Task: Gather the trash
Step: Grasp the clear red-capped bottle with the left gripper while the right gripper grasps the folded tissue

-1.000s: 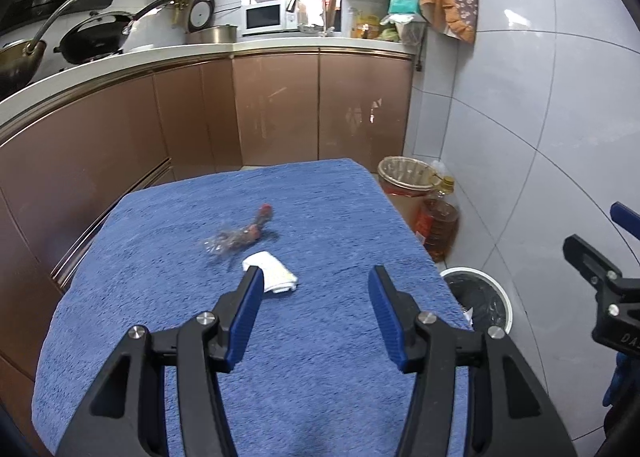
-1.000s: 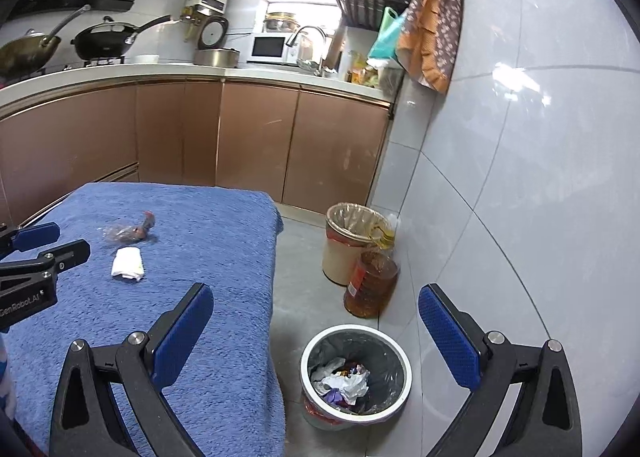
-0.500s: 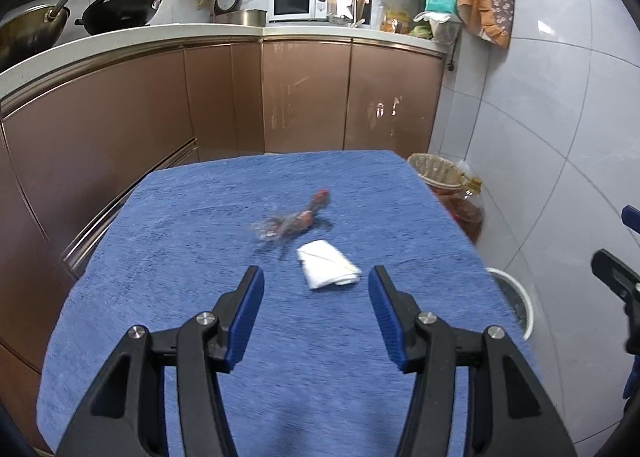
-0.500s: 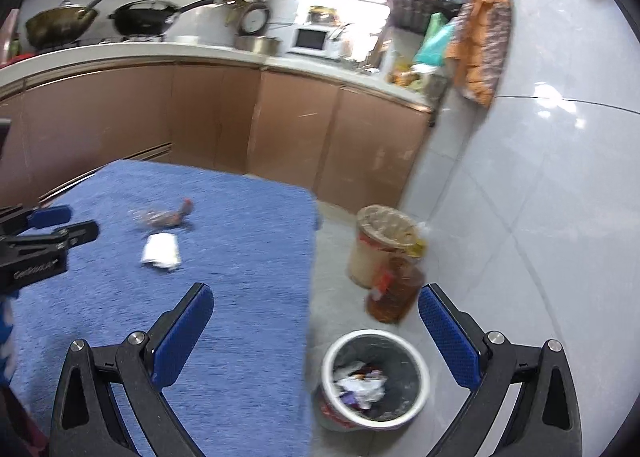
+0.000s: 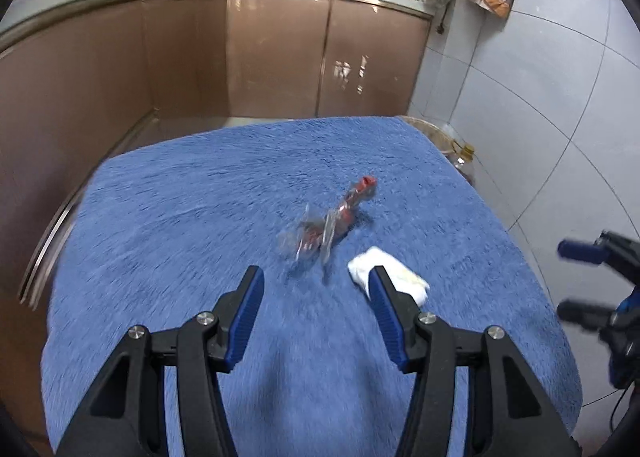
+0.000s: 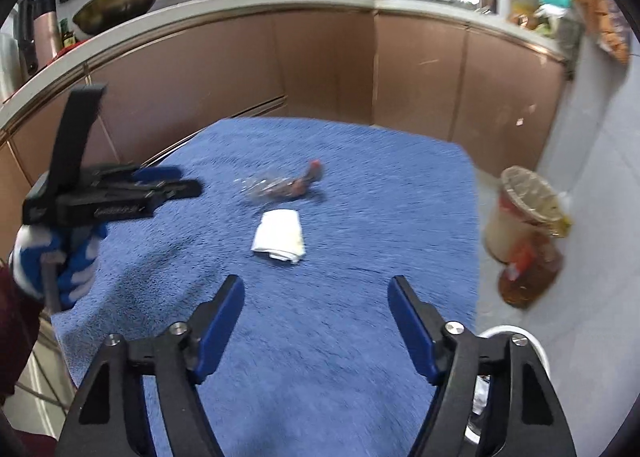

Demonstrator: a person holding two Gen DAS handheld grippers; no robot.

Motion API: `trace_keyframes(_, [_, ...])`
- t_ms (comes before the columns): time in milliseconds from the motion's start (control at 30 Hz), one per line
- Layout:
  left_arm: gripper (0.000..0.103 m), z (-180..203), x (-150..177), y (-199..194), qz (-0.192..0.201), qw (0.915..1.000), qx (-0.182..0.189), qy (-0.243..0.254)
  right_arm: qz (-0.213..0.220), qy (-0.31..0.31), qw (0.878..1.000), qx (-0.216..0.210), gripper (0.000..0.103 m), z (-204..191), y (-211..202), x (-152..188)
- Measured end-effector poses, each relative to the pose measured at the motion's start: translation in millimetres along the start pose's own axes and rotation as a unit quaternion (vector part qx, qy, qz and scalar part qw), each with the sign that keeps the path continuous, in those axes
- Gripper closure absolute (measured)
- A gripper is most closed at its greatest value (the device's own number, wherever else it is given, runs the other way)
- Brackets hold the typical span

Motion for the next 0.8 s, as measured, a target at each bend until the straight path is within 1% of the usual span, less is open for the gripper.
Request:
trace_keyframes(67, [0.051,1,-9,20,-0.018,0.9997,0.018,-0.002,-0.008,-0.001,1.0,-0.017,0.037,-1,16,-5])
trace_keyframes(133, [0.051,2,-15,43,-0.039,0.9988,0.031,-0.004,-0.015,-0.001,0.999,-0.032,0.038,-3,30,-9])
trace_keyframes(333, [0.052,-4,-21,94,-0.077,0.996,0.039,-0.023,-0.037,-0.001,0.997,-0.074,0.043,-7,78,-19])
trace_keyframes(400, [0.062,-6,-19,102,-0.083,0.9952,0.044,-0.028,-0.043,-0.001,0.996,-0.083,0.044,-9,91,-20])
trace_keyframes(433, [0.069,-8,-17,105,-0.087,0.9947,0.046,-0.03,-0.047,-0.002,0.995,-0.087,0.046,-10,99,-21])
trace_keyframes(467, [0.073,-9,-15,108,-0.088,0.9946,0.046,-0.03,-0.049,-0.004,0.995,-0.089,0.047,-11,104,-21])
trace_keyframes(500, [0.074,-10,-15,107,-0.083,0.995,0.047,-0.028,-0.052,-0.004,0.994,-0.092,0.047,-11,109,-22])
trace_keyframes(567, [0.082,-12,-13,106,-0.081,0.9949,0.051,-0.031,-0.057,-0.004,0.994,-0.095,0.049,-12,121,-22])
trace_keyframes(600, [0.084,-13,-12,105,-0.08,0.9949,0.052,-0.033,-0.06,-0.004,0.994,-0.095,0.05,-12,126,-21])
trace_keyframes(667, [0.091,-15,-9,102,-0.077,0.995,0.052,-0.038,-0.064,-0.004,0.993,-0.098,0.057,-13,134,-21])
trace_keyframes(700, [0.092,-16,-8,100,-0.076,0.9951,0.051,-0.039,-0.065,-0.005,0.993,-0.1,0.06,-15,136,-20])
trace_keyframes(767, [0.094,-17,-3,95,-0.072,0.9952,0.05,-0.043,-0.066,-0.01,0.993,-0.1,0.075,-17,139,-19])
trace_keyframes(800, [0.095,-18,-2,92,-0.069,0.9953,0.05,-0.047,-0.065,-0.013,0.993,-0.1,0.078,-18,138,-18])
Point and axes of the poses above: each gripper's, at about its wrist camera, not at the fingertips, and y roughly the way its jaws point, z to its right, x to its underside, the point moved 8 cm from there along y, roughly the way its jaws point, and after that the axes turned 8 degrees about -y, right-handed, at the moved point
